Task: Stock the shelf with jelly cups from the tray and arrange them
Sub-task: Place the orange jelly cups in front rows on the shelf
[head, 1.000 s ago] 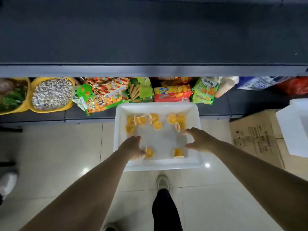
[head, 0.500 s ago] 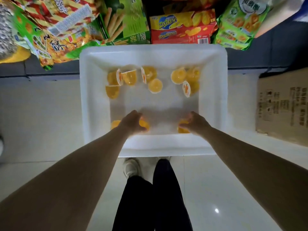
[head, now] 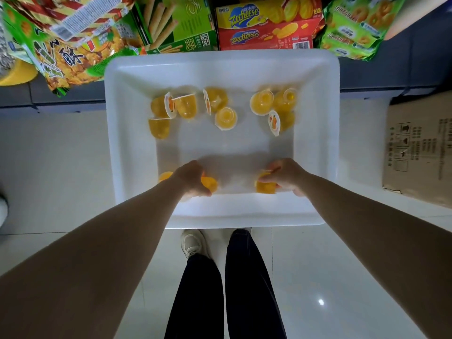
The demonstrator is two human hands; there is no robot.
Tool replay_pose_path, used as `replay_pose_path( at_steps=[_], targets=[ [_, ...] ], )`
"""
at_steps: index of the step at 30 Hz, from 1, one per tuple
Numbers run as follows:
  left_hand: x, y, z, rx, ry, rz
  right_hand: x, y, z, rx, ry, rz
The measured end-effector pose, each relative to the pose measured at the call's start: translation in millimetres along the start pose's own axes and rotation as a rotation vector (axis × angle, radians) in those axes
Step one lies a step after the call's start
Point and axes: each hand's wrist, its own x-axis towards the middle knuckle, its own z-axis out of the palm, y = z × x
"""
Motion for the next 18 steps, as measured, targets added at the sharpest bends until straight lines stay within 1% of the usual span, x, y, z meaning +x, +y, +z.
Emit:
replay_pose_path(
  at_steps=[3, 7, 9, 12, 18],
  targets=[
    [-1, 0, -1, -0.016, 0.012, 0.004, 0, 2, -3, 0.059, -0.057, 0.006],
    [-7, 2, -4, -0.128, 0.094, 0.033, -5, 3, -9, 0.189, -0.104, 0.0],
    [-13, 5, -6, -0.213, 0.124, 0.054, -10, 1, -12, 0.289, -0.117, -0.008],
    [-25, 10, -11, -0.34, 0.149, 0.036, -20, -5, -16, 0.446, -0.163, -0.027],
    [-54, 14, -37, -0.633, 0.125, -0.005, -57, -32, -23, 0.851, -0.317, -0.096]
  ],
)
